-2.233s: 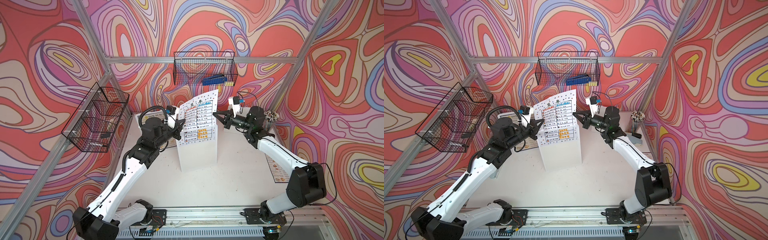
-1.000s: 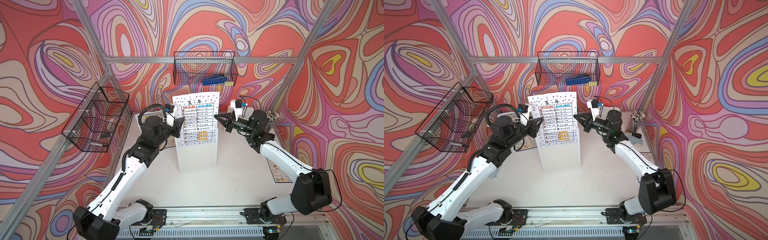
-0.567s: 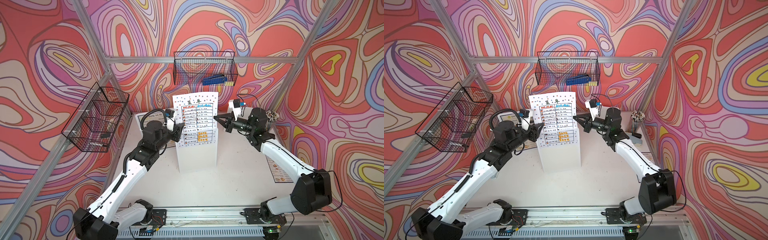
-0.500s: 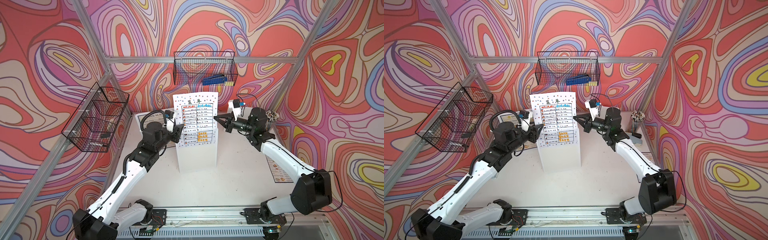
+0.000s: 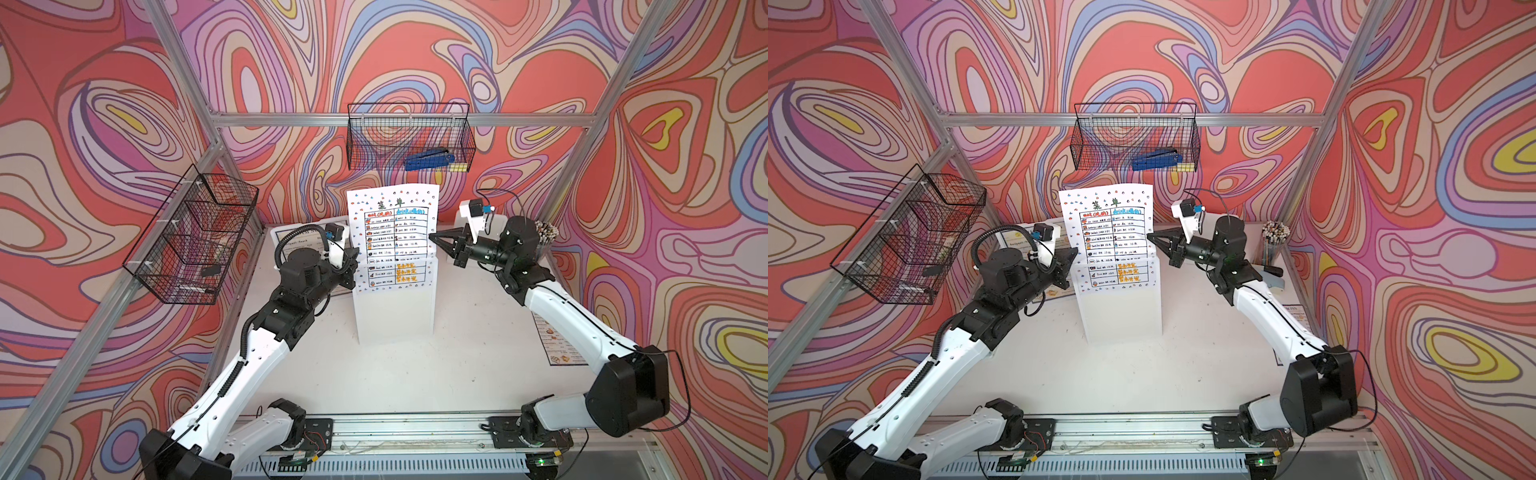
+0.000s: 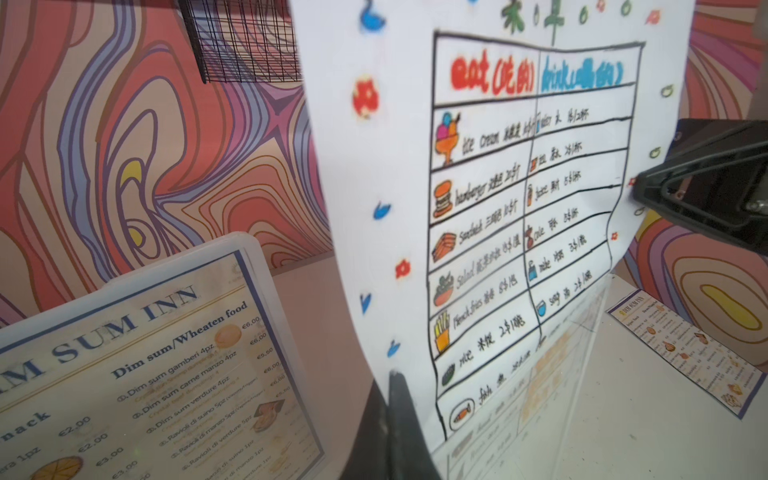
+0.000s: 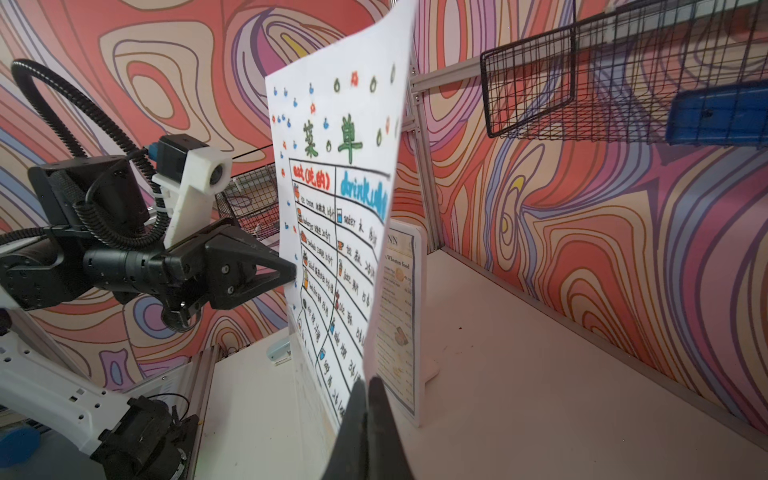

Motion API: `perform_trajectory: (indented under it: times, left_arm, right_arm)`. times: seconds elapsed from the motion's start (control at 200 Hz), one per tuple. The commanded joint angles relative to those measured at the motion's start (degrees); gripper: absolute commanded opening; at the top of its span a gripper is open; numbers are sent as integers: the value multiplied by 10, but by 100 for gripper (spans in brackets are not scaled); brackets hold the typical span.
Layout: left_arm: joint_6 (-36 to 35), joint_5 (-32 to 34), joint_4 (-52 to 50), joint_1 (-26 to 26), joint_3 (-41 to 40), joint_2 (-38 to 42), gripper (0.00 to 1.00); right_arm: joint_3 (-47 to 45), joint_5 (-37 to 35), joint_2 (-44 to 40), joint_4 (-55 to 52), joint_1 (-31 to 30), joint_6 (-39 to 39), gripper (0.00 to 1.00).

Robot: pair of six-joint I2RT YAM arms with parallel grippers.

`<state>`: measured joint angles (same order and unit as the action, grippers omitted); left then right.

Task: Insert the menus into the narrow rack
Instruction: Insert the menu into the narrow rack.

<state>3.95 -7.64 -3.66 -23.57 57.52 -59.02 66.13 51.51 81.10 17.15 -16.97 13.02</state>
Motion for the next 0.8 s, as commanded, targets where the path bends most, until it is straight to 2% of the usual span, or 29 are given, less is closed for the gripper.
perform_trajectory:
  times: [0.0, 0.12, 0.245, 0.546, 0.796]
  left_arm:
    - [11, 1, 4, 5, -9, 19, 0]
    - [15, 2, -3, 5, -11, 19, 0]
    - [20, -3, -6, 5, -10, 18, 0]
    - [33, -18, -11, 5, -6, 9, 0]
    - [37, -16, -17, 5, -10, 11, 0]
  right_arm:
    - [-18, 37, -9, 37, -3, 26, 0]
    - [-24, 67, -2, 72, -3, 60, 0]
    - [-32, 64, -7, 58, -3, 60, 0]
    - [-39, 4, -32, -36, -3, 24, 0]
    - [-25, -16, -10, -40, -3, 5, 0]
